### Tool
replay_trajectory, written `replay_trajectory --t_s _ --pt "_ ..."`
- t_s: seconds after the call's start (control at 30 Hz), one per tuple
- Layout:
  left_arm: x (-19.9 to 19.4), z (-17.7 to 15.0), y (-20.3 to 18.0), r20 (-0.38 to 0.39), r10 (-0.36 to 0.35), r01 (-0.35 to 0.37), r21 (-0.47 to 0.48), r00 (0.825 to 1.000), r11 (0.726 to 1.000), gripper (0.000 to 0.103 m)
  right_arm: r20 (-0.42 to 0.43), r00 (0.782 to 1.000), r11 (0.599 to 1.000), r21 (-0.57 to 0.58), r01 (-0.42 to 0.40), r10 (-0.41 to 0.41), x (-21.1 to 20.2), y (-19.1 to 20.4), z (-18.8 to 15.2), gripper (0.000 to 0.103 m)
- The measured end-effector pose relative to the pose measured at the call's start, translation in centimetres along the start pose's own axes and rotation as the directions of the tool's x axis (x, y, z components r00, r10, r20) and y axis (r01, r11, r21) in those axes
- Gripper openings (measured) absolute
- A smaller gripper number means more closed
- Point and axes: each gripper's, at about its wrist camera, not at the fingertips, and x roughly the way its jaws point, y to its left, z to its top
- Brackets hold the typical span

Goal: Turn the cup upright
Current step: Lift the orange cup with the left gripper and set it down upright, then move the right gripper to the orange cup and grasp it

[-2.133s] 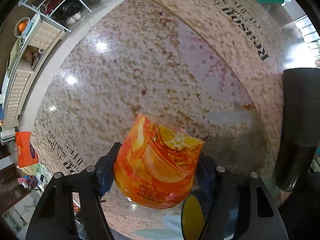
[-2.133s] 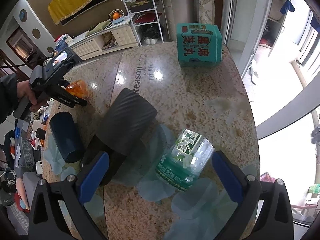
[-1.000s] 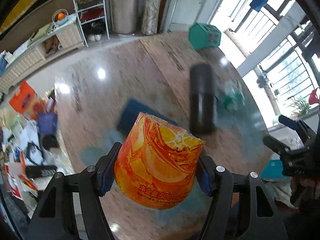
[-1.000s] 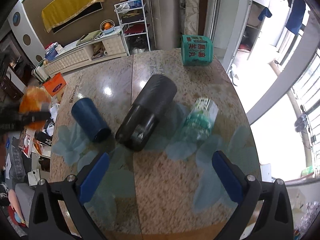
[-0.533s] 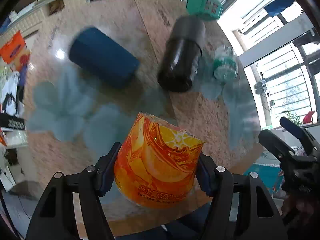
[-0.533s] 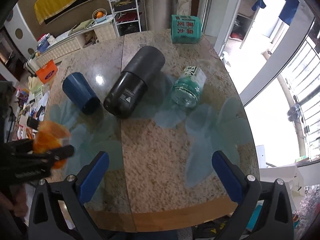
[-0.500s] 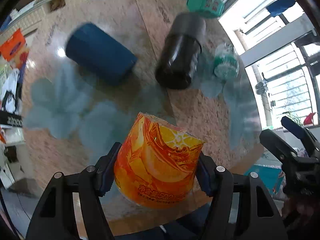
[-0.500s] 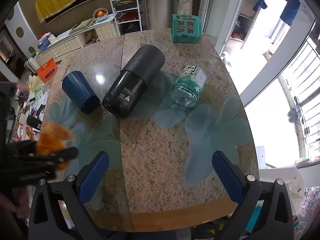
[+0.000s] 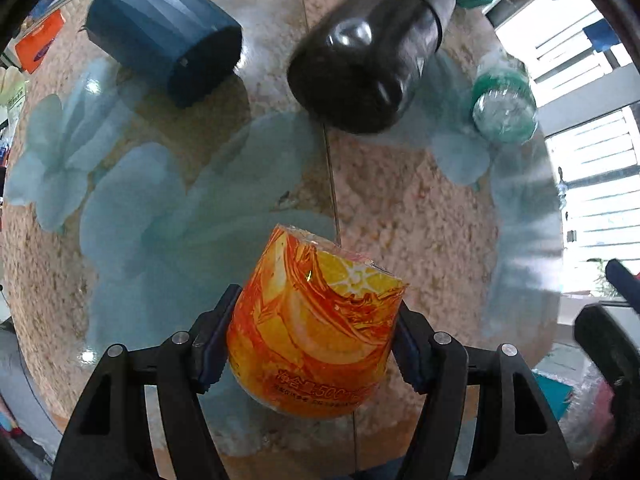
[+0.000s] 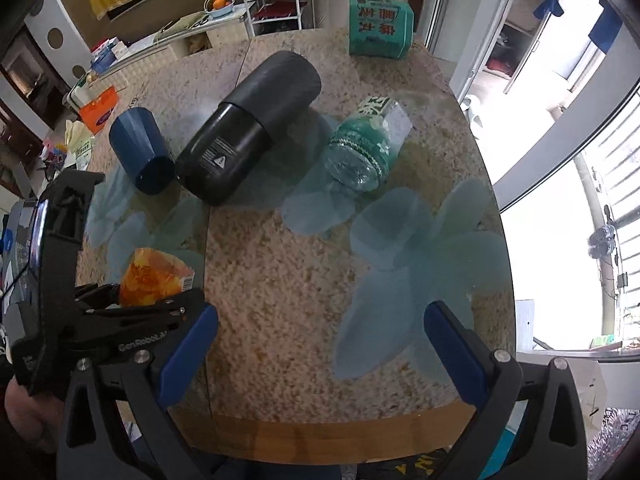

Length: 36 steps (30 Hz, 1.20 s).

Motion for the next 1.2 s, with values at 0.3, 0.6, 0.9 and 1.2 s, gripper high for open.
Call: replay_trajectory --t_s 0.3,0.6,0.9,1.2 --pt "0.8 -0.6 -0.9 0.006 0.018 -0.019 0.022 1.0 1.0 0.075 -0.001 1.0 1.0 0.0 0.002 -0.002 0.4 -1.5 0.3 0.103" --pt "1.3 0.0 -0.3 -0.042 0.034 -0.033 0.006 0.999 0.999 0.103 0.005 1.0 1.0 -0.016 -0.023 0.023 0.6 -0.9 0.4 0.103" --pt "-0.8 -0.2 -0.4 -0.029 0.048 -0.046 0.079 0.998 0.996 0.103 0.01 1.0 1.0 0.011 -0.028 0.028 0.4 -0.8 0.6 0.103" --pt "-5.0 0.3 3.2 -0.032 0.028 -0.025 0.097 0.999 0.995 0.103 0.016 0.998 0.996 0.057 -0.067 0.066 -0.9 1.2 1.3 0.103"
